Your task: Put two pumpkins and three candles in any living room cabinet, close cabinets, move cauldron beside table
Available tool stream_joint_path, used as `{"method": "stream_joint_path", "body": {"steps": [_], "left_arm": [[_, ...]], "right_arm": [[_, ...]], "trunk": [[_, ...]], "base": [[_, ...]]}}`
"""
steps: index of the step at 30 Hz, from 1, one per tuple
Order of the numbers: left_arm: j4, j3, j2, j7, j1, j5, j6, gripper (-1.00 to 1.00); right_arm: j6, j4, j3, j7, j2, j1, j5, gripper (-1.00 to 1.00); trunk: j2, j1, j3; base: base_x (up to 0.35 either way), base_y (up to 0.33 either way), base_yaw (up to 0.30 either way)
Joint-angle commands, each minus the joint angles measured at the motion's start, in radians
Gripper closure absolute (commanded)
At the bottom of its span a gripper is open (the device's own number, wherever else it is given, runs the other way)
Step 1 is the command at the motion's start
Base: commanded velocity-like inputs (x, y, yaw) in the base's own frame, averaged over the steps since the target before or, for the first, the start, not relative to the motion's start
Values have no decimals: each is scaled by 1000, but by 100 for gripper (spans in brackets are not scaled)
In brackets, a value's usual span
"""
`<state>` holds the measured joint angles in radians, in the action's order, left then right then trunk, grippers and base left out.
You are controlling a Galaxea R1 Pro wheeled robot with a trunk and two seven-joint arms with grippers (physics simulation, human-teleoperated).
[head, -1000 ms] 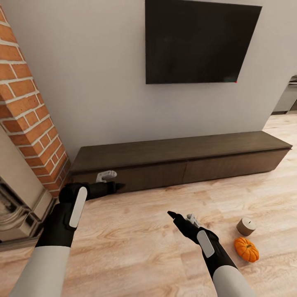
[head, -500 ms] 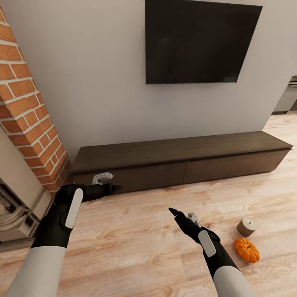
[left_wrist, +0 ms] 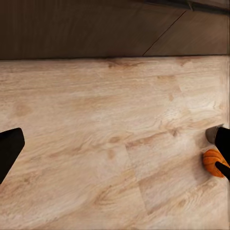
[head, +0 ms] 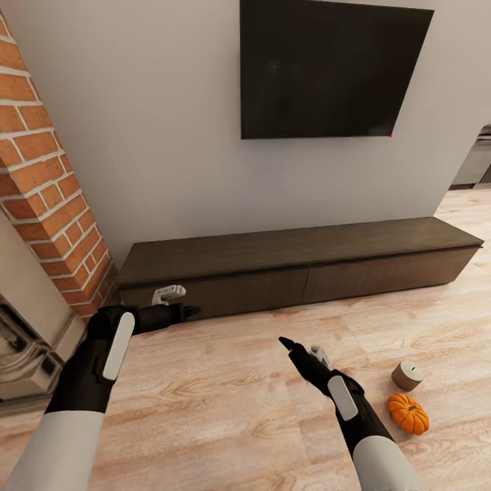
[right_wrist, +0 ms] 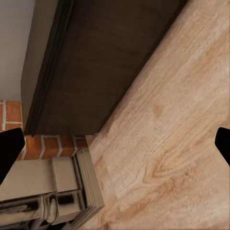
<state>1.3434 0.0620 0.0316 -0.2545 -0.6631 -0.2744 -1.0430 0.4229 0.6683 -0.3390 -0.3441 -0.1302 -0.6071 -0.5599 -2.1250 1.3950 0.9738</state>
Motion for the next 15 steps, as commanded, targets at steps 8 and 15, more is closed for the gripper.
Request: {"method": "stream_joint_path", "body": {"steps": [8,15], "left_arm": [[38,-231,270,-891,3,-141,-4,-100],[41,-256,296,-1035,3,-148,-4,-100]], "right_arm": [[8,4,-3,-20,-1,-3,-66,-100],[8,4,-2,-21,-2,-3,-66,-100]], "trunk": [[0,0,1],[0,0,1]], "base": [[0,0,0],[0,0,0]]}}
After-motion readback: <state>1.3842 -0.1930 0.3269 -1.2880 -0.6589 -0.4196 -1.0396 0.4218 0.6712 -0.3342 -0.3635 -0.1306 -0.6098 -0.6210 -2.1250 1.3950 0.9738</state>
